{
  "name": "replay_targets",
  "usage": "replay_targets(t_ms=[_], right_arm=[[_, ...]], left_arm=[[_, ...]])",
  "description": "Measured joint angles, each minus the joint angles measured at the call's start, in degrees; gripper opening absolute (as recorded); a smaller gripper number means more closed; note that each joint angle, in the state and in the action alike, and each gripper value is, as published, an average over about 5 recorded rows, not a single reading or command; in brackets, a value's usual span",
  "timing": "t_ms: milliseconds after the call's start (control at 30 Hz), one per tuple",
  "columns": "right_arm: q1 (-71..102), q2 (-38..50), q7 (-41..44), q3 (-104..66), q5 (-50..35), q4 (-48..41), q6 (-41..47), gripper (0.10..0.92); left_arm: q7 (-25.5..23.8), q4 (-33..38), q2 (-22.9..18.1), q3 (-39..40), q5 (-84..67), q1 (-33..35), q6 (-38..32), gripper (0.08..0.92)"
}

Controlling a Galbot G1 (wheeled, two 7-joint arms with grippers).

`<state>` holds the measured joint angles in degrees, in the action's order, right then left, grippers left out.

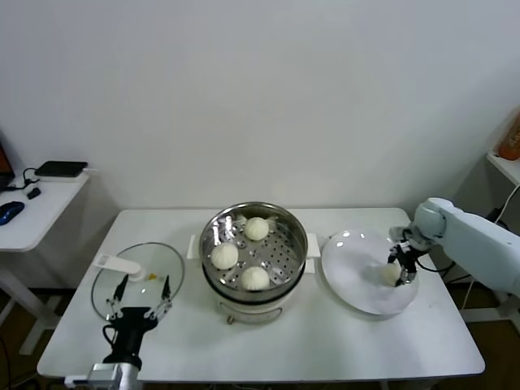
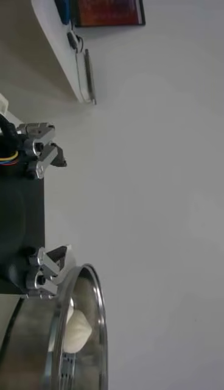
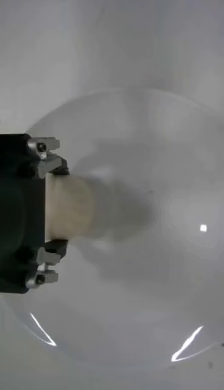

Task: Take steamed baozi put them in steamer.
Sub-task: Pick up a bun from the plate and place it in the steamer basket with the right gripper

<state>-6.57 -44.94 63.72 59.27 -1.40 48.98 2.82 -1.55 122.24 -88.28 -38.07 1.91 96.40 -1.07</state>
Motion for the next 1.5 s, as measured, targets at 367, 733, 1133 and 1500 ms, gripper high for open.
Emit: replay_targets(t_ms=[367,733,1133,1500], right_arm=[[-9.3,0.0,-0.2,6.9,-8.2,3.5,2.6,0.687],[-25.2,-3.8,-1.1,17.8,-24.2,8.3,5.8,0.710],[-36.0,-11.7,-4.0,24.1,-41.1,14.7,9.5,0.726],[-35.9,-17.3,-6.9,25.5,-46.4,18.3,12.1,0.730]], left_arm=[[0.0,0.1,-0.1,0.2,-0.1,-0.2,-0.2,0.823],[-0.1,2.1,-0.2,0.7,0.5,-0.3,0.2,0.823],[-0.2,3.6,-0.3,0.8,1.0,-0.1,0.1,0.823],[-0.2,4.4,-0.1,0.1,0.9,0.7,0.0,0.823]])
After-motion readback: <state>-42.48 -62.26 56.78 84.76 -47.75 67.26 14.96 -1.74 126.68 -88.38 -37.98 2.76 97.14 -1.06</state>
